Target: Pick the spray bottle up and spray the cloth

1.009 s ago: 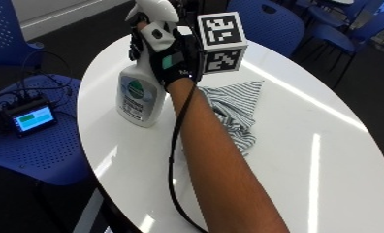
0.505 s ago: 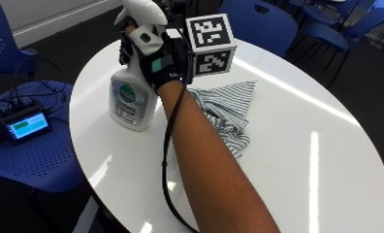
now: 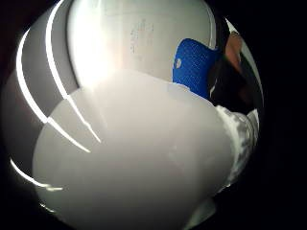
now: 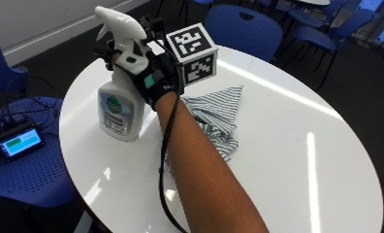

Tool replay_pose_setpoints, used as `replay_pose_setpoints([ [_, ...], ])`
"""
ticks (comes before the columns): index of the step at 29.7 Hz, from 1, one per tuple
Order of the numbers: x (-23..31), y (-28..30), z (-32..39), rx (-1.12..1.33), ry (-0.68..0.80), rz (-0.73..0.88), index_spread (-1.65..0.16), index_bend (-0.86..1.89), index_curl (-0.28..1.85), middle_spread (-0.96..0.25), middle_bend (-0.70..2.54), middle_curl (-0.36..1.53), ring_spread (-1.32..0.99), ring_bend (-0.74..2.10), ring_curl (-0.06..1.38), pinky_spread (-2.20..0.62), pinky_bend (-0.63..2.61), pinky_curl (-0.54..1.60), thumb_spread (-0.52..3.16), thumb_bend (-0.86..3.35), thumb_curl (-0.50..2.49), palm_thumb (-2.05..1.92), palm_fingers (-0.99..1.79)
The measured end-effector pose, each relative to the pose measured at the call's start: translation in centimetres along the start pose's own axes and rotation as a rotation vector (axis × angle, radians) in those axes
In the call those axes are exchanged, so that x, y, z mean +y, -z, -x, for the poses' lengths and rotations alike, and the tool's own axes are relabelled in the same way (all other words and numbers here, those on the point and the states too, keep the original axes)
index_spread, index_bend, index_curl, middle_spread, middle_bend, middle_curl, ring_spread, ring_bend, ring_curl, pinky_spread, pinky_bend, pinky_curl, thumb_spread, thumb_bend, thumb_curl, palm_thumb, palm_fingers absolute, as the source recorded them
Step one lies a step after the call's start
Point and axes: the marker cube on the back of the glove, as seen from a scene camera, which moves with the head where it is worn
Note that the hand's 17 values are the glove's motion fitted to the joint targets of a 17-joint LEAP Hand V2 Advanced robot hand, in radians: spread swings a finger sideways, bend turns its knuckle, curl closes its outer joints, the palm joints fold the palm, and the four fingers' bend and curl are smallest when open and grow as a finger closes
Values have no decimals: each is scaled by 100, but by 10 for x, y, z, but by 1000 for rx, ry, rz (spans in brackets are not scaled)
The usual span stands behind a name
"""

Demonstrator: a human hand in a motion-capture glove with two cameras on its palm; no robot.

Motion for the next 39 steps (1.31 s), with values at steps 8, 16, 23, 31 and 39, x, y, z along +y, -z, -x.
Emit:
replay_pose_setpoints([
  [8,12,-4,-15,50,-17,64,-33,4,52,-24,45,48,-17,60,46,2,29,38,71,-9,68,68,59],
  [16,41,8,-29,264,-59,107,-33,5,37,-9,27,40,-8,44,38,18,47,39,83,-9,55,45,12],
  [23,71,17,-26,425,-24,175,-33,9,31,-3,22,37,-5,46,34,22,48,37,88,-5,48,41,10],
  [31,121,-2,-6,740,140,310,-40,17,31,-7,20,36,-10,38,31,23,42,35,91,-6,42,29,8],
  [39,184,-49,33,810,351,481,-45,17,30,-10,18,34,-14,34,30,22,39,34,94,-4,38,24,7],
])
